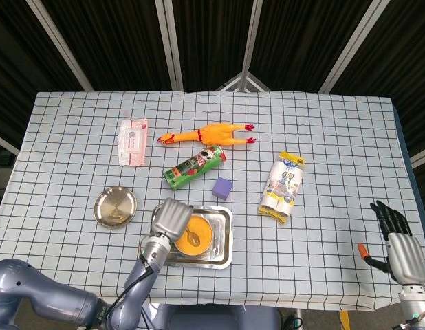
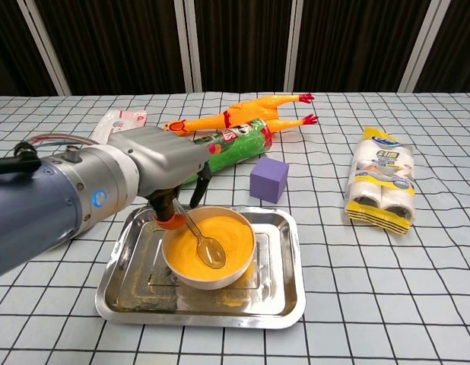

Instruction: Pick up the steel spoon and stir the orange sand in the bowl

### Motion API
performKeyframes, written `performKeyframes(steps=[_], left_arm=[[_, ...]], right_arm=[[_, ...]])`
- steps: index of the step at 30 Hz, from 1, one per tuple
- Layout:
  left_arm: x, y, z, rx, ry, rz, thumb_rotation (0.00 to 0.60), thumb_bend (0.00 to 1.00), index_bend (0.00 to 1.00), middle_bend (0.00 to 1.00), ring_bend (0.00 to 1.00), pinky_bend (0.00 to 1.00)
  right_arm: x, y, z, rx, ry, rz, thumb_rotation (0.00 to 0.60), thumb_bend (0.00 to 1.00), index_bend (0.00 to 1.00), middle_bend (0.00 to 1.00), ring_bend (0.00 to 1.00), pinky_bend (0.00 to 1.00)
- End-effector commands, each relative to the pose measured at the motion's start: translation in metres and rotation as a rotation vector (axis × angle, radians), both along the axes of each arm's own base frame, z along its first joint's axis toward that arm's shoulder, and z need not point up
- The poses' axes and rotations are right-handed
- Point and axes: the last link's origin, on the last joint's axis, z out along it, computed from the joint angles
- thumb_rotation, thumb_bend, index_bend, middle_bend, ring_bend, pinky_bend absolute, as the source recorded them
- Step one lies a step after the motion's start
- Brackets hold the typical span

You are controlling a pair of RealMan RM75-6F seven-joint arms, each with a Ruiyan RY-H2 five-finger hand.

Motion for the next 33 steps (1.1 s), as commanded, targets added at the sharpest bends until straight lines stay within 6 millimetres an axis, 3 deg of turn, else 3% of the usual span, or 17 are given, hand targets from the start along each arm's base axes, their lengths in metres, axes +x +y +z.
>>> performKeyframes(steps=[1, 10, 15, 23, 33], left_arm=[[-0.002, -0.002, 0.004, 0.0, -0.013, 0.006, 0.6, 0.44, 0.42, 1.0, 1.0, 1.0], [-0.018, -0.001, 0.02, 0.027, -0.01, -0.019, 0.6, 0.31, 0.45, 1.0, 1.0, 1.0], [-0.03, 0.003, 0.022, 0.056, -0.002, -0.084, 0.6, 0.3, 0.46, 1.0, 1.0, 1.0], [-0.041, 0.016, 0.012, 0.116, 0.008, -0.228, 0.6, 0.3, 0.51, 1.0, 1.0, 1.0], [-0.04, 0.02, -0.008, 0.088, -0.013, -0.231, 0.6, 0.3, 0.53, 1.0, 1.0, 1.0]], right_arm=[[0.0, 0.0, 0.0, 0.0, 0.0, 0.001, 0.6, 0.4, 0.0, 0.0, 0.0, 0.0], [0.001, 0.001, -0.001, 0.005, 0.003, 0.001, 0.6, 0.4, 0.0, 0.0, 0.0, 0.0], [0.001, 0.001, -0.001, 0.007, 0.004, -0.002, 0.6, 0.4, 0.0, 0.0, 0.0, 0.0], [0.001, 0.001, -0.002, 0.009, 0.003, -0.001, 0.6, 0.4, 0.0, 0.0, 0.0, 0.0], [0.001, 0.001, -0.001, 0.005, -0.008, -0.003, 0.6, 0.4, 0.0, 0.0, 0.0, 0.0]])
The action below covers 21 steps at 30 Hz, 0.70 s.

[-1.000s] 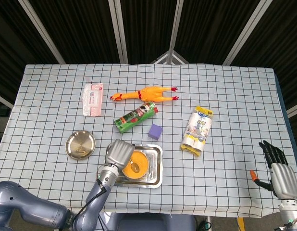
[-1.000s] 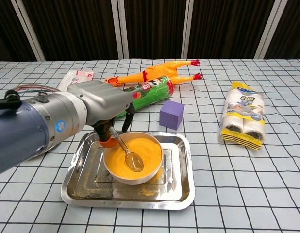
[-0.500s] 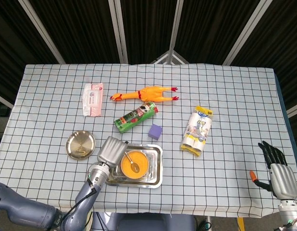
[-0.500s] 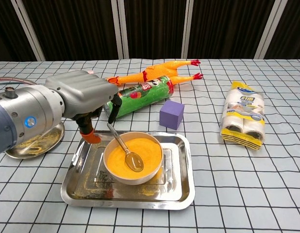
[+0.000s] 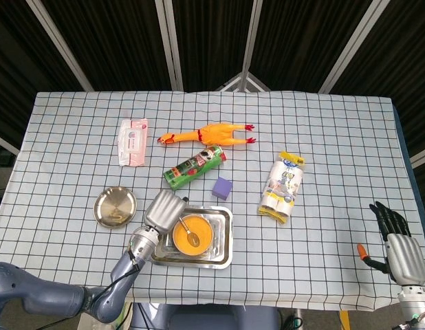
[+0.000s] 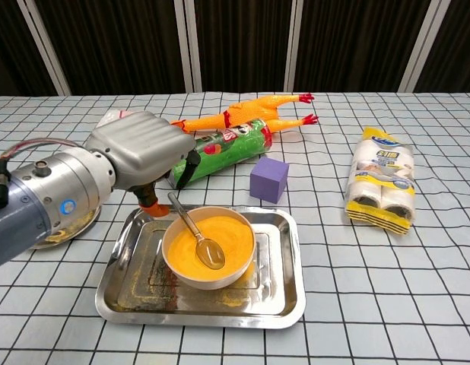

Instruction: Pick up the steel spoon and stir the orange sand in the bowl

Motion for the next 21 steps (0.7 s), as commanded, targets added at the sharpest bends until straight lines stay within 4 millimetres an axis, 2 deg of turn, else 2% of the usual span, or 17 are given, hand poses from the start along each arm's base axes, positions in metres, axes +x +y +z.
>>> performKeyframes(steps=[1, 8, 21], left_arm=[[0.0, -0.001, -0.0027, -0.006, 0.005, -0.005, 0.6, 0.3, 0.53, 1.0, 1.0, 1.0], [0.0023, 0.0001, -0.0044, -0.004, -0.014, -0.006, 0.6, 0.31, 0.54, 1.0, 1.0, 1.0], [0.0023, -0.0024, -0.0116, -0.018, -0.011, -0.012, 0.6, 0.41, 0.57, 1.0, 1.0, 1.0]], right_arm=[[-0.0002, -0.0001, 0.0002, 0.0, -0.002, 0.0, 0.6, 0.4, 0.0, 0.0, 0.0, 0.0], [0.0006, 0.0005, -0.0002, 0.002, -0.003, 0.001, 0.6, 0.4, 0.0, 0.0, 0.0, 0.0], [0.0004, 0.0005, -0.0001, 0.005, -0.008, -0.002, 0.6, 0.41, 0.0, 0.0, 0.0, 0.0]])
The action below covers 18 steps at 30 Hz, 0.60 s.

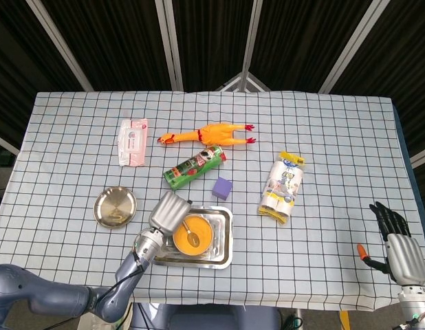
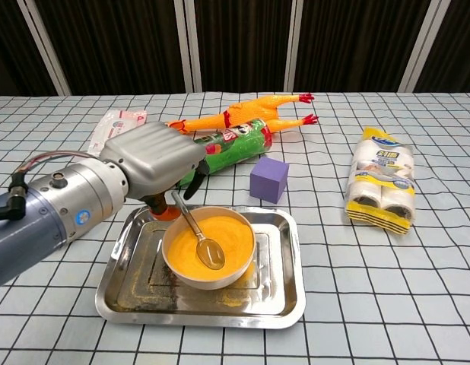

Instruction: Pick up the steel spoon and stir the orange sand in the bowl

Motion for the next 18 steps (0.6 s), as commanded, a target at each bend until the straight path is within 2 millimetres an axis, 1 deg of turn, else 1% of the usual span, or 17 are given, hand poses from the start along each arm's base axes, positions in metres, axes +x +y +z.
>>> performKeyframes(steps=[1, 9, 18], left_arm=[[0.0001, -0.0011, -0.0011, -0.003, 0.0, -0.003, 0.6, 0.41, 0.57, 1.0, 1.0, 1.0], [-0.0016, -0.0021, -0.0016, -0.004, 0.004, -0.002, 0.6, 0.43, 0.57, 1.0, 1.0, 1.0], [-0.0037, -0.0025, -0.002, -0.007, 0.006, 0.004, 0.6, 0.49, 0.59, 1.0, 1.0, 1.0]], right_arm=[[-0.0001, 0.0001, 0.0, 0.0, 0.0, -0.001, 0.6, 0.4, 0.0, 0.0, 0.0, 0.0], [-0.0001, 0.0002, -0.0001, 0.001, 0.0, -0.001, 0.6, 0.4, 0.0, 0.0, 0.0, 0.0], [-0.0002, 0.0002, -0.0004, 0.002, 0.001, -0.001, 0.6, 0.4, 0.0, 0.0, 0.0, 0.0]])
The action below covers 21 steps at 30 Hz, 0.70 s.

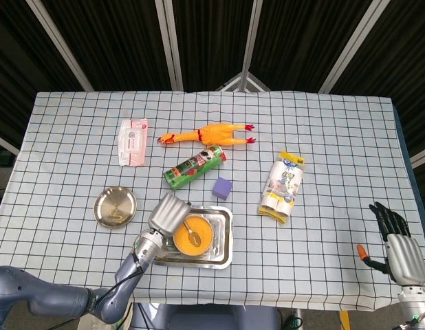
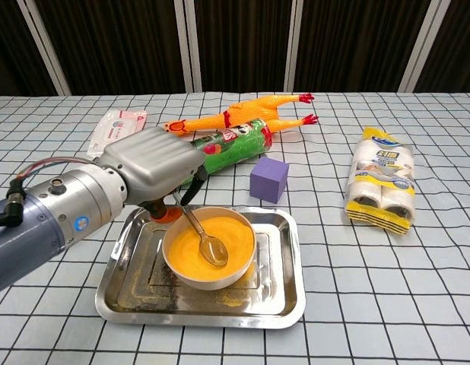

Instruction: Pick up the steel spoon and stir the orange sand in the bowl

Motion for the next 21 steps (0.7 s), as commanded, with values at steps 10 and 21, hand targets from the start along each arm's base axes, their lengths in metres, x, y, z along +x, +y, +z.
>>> performKeyframes(steps=[10, 21], left_arm=[[0.0007, 0.0007, 0.0021, 0.006, -0.005, 0.001, 0.6, 0.51, 0.59, 1.0, 1.0, 1.0], [0.0008, 0.0007, 0.0031, -0.005, -0.008, -0.001, 0.6, 0.47, 0.52, 1.0, 1.0, 1.0]], right_arm=[[0.0001, 0.0002, -0.0001, 0.0, 0.001, 0.001, 0.6, 0.4, 0.0, 0.0, 0.0, 0.0], [0.0003, 0.0004, -0.0001, 0.0, 0.0, 0.001, 0.6, 0.4, 0.0, 0.0, 0.0, 0.0]])
